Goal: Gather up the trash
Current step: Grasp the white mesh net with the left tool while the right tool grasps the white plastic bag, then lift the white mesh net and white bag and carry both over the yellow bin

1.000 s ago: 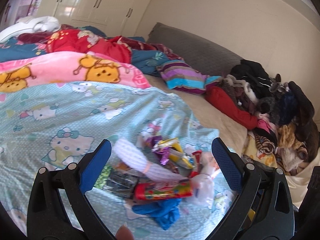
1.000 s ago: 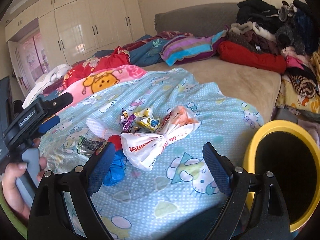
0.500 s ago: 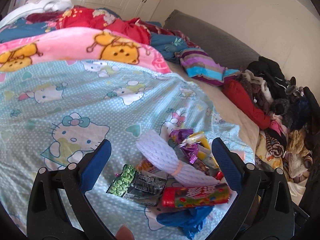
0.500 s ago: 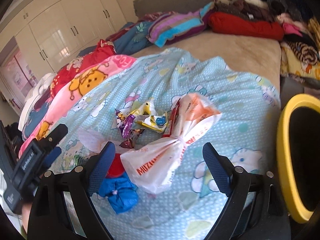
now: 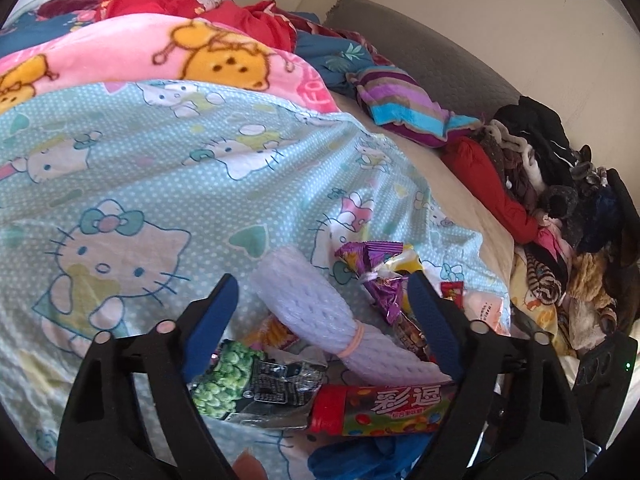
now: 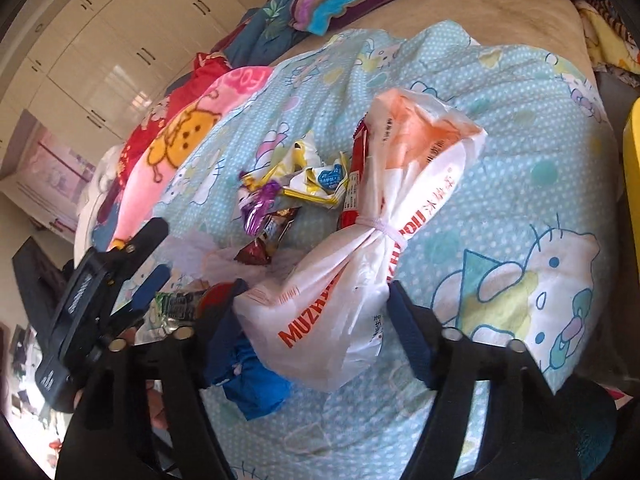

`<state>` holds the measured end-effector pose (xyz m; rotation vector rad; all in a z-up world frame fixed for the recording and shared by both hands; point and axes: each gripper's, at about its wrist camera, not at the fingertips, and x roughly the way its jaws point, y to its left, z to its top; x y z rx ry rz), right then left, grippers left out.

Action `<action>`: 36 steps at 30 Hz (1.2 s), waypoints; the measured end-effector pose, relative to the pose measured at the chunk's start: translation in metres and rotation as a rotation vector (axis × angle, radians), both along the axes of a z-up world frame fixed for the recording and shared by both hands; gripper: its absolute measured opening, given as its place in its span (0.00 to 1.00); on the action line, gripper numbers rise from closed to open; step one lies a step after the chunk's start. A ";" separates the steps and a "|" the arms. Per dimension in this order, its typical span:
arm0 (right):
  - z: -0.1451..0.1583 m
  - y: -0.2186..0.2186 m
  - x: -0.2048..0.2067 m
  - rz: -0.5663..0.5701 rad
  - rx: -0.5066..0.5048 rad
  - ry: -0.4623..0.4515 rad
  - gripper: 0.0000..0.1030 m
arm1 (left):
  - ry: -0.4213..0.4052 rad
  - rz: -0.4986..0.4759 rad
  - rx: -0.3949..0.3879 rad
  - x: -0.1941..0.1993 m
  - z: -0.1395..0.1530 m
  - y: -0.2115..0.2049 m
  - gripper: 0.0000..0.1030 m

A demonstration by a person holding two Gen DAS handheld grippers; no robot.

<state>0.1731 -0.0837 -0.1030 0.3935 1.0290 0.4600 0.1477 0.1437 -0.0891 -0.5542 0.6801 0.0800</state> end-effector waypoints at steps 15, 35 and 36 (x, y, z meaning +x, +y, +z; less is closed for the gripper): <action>0.001 -0.023 -0.010 -0.017 0.032 -0.027 0.40 | 0.044 -0.011 0.003 0.013 -0.005 -0.002 0.16; 0.031 -0.058 -0.030 -0.047 -0.013 -0.147 0.39 | -0.196 -0.089 0.054 -0.027 0.070 -0.047 0.10; 0.034 -0.060 -0.031 -0.044 -0.018 -0.156 0.39 | -0.202 -0.091 0.057 -0.028 0.072 -0.048 0.10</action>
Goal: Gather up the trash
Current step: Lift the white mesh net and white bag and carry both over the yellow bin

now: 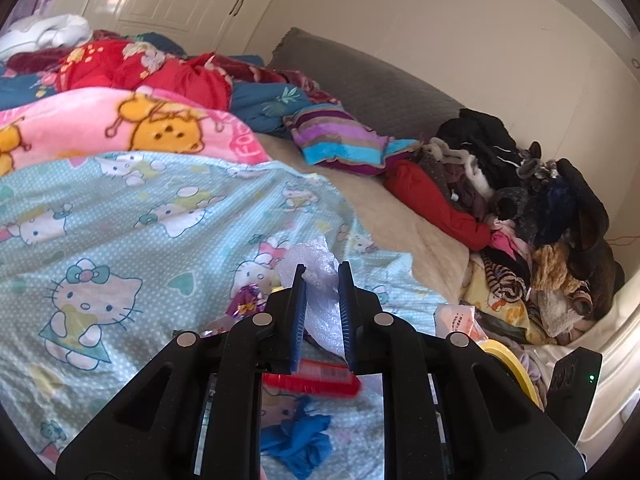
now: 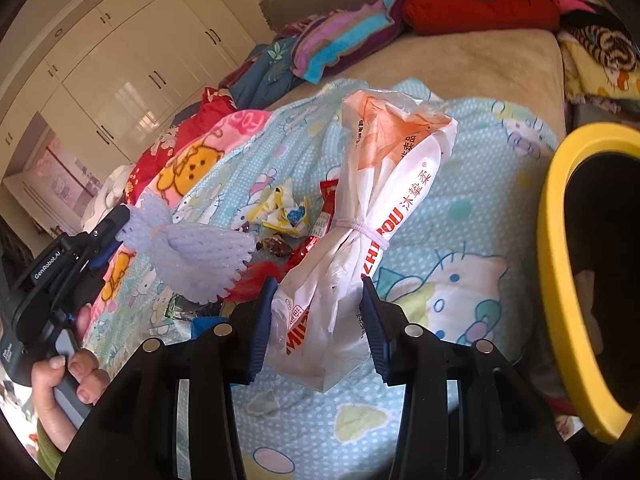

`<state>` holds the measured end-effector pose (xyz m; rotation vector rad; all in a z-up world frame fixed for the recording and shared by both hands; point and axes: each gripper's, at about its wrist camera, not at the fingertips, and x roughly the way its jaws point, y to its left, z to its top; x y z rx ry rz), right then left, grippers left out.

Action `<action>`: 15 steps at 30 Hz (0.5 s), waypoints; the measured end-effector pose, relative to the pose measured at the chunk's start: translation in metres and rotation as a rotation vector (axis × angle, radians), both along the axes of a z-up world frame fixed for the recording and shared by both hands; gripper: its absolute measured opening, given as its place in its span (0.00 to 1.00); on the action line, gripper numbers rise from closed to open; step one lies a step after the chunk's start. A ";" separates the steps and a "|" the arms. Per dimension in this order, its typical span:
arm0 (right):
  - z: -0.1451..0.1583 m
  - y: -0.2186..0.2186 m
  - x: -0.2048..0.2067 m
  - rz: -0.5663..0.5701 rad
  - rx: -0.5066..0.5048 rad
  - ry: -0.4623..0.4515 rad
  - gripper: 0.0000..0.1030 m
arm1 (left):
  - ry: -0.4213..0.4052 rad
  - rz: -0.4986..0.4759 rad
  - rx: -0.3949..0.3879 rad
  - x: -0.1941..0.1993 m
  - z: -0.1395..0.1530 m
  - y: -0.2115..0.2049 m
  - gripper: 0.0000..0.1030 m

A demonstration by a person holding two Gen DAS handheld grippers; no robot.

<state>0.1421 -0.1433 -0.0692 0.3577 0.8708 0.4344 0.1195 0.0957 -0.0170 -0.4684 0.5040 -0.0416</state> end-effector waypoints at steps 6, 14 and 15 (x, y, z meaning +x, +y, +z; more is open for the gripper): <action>0.011 -0.005 -0.007 0.013 -0.027 -0.038 0.39 | -0.031 -0.016 0.024 -0.007 0.011 -0.012 0.10; 0.022 -0.017 -0.015 0.010 -0.055 -0.069 0.39 | -0.057 -0.027 0.049 -0.015 0.020 -0.021 0.10; 0.023 -0.019 -0.016 0.009 -0.058 -0.073 0.39 | -0.059 -0.030 0.052 -0.016 0.021 -0.023 0.10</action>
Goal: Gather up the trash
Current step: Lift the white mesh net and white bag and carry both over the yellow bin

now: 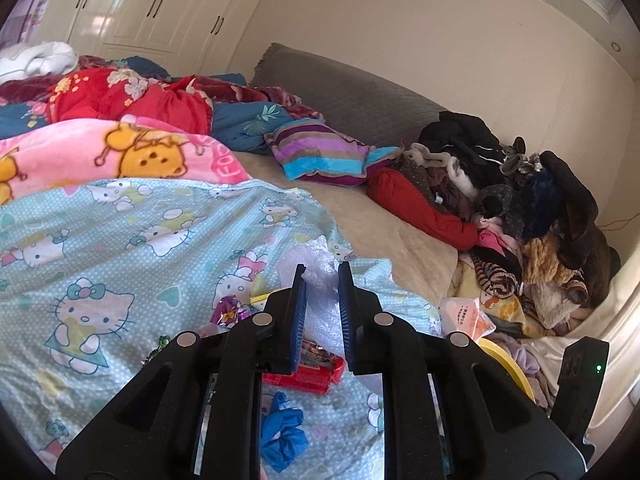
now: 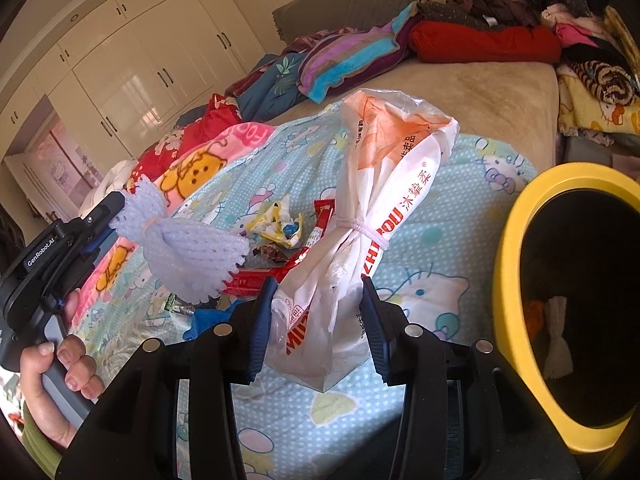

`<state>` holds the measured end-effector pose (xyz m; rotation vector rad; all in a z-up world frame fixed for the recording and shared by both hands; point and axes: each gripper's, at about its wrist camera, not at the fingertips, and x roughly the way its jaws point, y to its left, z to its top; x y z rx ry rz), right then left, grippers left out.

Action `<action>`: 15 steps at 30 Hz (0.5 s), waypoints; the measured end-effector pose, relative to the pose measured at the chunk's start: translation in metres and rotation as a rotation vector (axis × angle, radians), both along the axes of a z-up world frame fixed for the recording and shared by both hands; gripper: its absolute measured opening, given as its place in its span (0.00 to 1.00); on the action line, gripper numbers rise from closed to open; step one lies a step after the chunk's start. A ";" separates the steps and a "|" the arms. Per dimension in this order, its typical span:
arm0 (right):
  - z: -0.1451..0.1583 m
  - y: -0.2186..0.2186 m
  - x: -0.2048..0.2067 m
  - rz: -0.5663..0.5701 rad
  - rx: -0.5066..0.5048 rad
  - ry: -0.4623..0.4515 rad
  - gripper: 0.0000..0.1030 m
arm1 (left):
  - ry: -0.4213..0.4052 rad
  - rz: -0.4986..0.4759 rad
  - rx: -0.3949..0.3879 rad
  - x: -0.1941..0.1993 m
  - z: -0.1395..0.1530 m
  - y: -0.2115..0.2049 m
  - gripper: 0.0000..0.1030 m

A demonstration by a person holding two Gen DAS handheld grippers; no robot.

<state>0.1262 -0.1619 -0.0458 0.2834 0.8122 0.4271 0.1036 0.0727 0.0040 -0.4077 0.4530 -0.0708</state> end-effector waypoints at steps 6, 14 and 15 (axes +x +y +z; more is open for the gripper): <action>0.007 -0.015 -0.005 -0.019 -0.025 -0.022 0.39 | -0.005 -0.017 0.014 -0.002 0.004 -0.011 0.10; 0.013 -0.040 -0.012 -0.044 -0.037 -0.014 0.39 | -0.019 -0.046 0.044 -0.005 0.011 -0.029 0.10; 0.014 -0.043 -0.013 -0.046 -0.040 -0.014 0.39 | -0.021 -0.048 0.046 -0.006 0.011 -0.030 0.10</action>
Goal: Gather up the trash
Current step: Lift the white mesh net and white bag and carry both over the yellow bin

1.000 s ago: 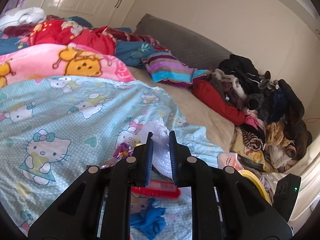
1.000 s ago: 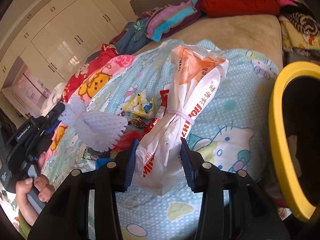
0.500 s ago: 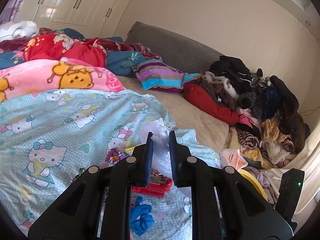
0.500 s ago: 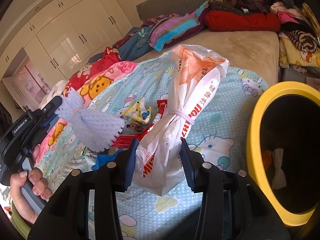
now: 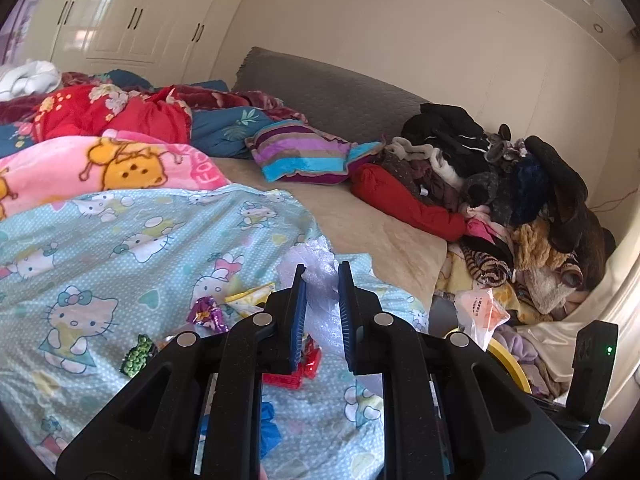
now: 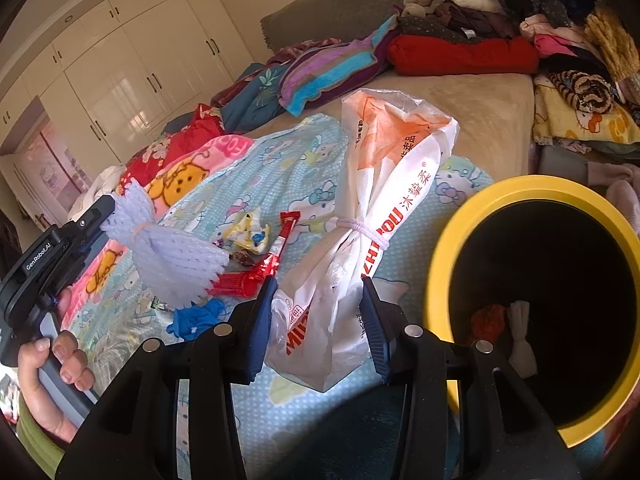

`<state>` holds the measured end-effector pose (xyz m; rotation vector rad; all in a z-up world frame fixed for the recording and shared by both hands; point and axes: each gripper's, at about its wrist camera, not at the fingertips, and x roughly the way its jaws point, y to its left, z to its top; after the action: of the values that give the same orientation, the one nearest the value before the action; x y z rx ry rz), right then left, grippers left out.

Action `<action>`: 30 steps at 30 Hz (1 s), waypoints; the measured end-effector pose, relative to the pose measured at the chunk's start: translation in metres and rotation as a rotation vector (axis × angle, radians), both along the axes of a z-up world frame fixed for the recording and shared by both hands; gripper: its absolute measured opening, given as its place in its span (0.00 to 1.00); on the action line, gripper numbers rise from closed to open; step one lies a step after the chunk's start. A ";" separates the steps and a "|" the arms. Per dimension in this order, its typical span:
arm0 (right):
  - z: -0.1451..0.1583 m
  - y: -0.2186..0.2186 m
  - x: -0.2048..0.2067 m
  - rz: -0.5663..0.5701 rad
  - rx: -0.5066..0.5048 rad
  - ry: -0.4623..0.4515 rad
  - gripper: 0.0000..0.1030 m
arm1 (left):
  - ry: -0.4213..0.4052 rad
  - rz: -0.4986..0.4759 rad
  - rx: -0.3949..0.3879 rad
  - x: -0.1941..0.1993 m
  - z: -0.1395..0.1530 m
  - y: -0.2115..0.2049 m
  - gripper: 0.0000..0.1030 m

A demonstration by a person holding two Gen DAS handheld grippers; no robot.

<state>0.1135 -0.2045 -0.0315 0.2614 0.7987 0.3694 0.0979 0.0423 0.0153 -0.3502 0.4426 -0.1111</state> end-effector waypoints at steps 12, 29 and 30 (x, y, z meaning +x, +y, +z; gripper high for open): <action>0.026 -0.037 -0.011 0.003 -0.066 -0.038 0.39 | -0.020 -0.057 0.024 -0.001 0.007 -0.031 0.10; 0.040 -0.098 -0.021 -0.068 -0.072 -0.058 0.39 | -0.037 -0.145 0.068 -0.004 0.013 -0.080 0.10; 0.040 -0.100 -0.022 -0.070 -0.073 -0.058 0.39 | -0.036 -0.150 0.069 -0.004 0.013 -0.082 0.10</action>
<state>0.0917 -0.3045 0.0089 0.2092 0.7426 0.2802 0.0944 -0.0398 0.0279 -0.2462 0.4355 -0.2470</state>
